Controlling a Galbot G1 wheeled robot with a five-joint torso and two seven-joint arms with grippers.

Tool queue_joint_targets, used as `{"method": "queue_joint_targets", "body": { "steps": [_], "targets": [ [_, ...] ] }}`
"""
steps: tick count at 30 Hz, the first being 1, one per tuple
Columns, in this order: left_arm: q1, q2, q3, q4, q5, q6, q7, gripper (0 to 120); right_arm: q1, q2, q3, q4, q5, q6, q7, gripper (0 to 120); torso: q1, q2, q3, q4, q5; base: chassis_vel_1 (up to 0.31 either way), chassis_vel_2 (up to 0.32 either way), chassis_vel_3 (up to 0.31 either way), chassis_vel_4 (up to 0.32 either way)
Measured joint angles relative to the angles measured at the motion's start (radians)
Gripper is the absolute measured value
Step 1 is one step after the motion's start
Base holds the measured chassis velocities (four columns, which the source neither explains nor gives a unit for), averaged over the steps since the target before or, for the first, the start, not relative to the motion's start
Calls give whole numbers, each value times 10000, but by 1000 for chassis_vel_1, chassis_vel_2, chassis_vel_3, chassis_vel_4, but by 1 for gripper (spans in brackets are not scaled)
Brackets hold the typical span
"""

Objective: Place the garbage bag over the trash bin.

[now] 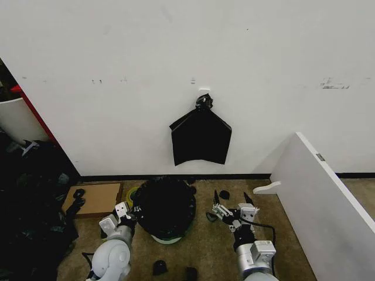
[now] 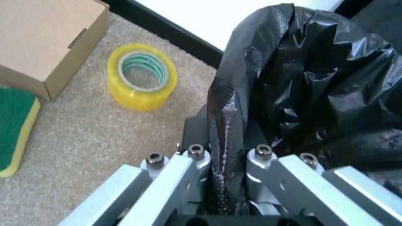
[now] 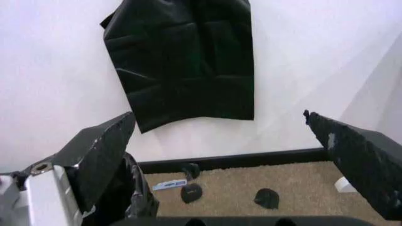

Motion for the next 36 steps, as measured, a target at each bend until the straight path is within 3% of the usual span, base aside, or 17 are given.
{"method": "queue_joint_targets", "body": {
  "steps": [4, 8, 11, 15, 21, 22, 23, 27, 30, 34, 35, 36],
  "targets": [
    [263, 57, 215, 83, 486, -293, 168, 4, 40, 33, -16, -76, 45, -44, -83, 100, 0, 0, -1, 1, 5, 0, 0, 0, 0],
    [476, 62, 322, -35, 653, -404, 247, 12, 52, 68, -34, -123, 56, -64, -138, 100, 0, 1, -1, 2, 4, 0, 0, 0, 0],
    [605, 76, 341, -182, 658, -385, 231, 27, 37, 74, -38, -136, 61, -70, -160, 100, 0, 0, -1, -2, -1, 0, 0, 0, 0],
    [750, 134, 334, -367, 643, -351, 140, 39, 15, 81, -30, -136, 69, -84, -171, 100, 0, 0, 0, -3, -1, 0, 0, 0, 0],
    [1262, 357, 235, -1244, 723, -361, -101, 66, 6, 144, -7, -203, 71, -98, -191, 100, 0, 0, 0, 0, -1, 0, 0, 0, 0],
    [1262, 357, 235, -1244, 723, -361, -101, 66, 6, 144, -7, -203, 71, -98, -191, 100, 0, 0, 0, 0, -1, 0, 0, 0, 0],
    [1314, 384, 232, -1360, 797, -369, -108, 66, 6, 155, -8, -214, 70, -99, -194, 100, 0, 0, -1, 0, -1, 0, 0, 0, 0],
    [1676, 505, 223, -2176, 1595, -539, -120, 86, 18, 234, -19, -300, 58, -99, -218, 100, 0, 0, -1, -2, -2, 0, 0, 0, 0],
    [1889, 548, 188, -2525, 2335, -1055, -93, 92, 51, 295, 7, -357, 45, -98, -233, 100, 0, 0, -1, -1, 0, 0, 0, 0, 0],
    [2075, 409, -217, -2627, 5105, -3888, 601, 100, 98, 409, 351, -771, -920, 571, -598, 100, 0, 0, -1, 0, 1, 0, 0, 0, 0],
    [2111, 298, -271, -2755, 5582, -4415, 895, 100, 88, 439, 570, -1029, -1714, 1035, -830, 100, 0, 0, -1, 3, 1, 0, 0, 0, 0],
    [2111, 298, -271, -2755, 5582, -4415, 895, 100, 88, 439, 570, -1029, -1714, 1035, -830, 100, 0, 0, -1, 3, 1, 0, 0, 0, 0]
  ]
}}
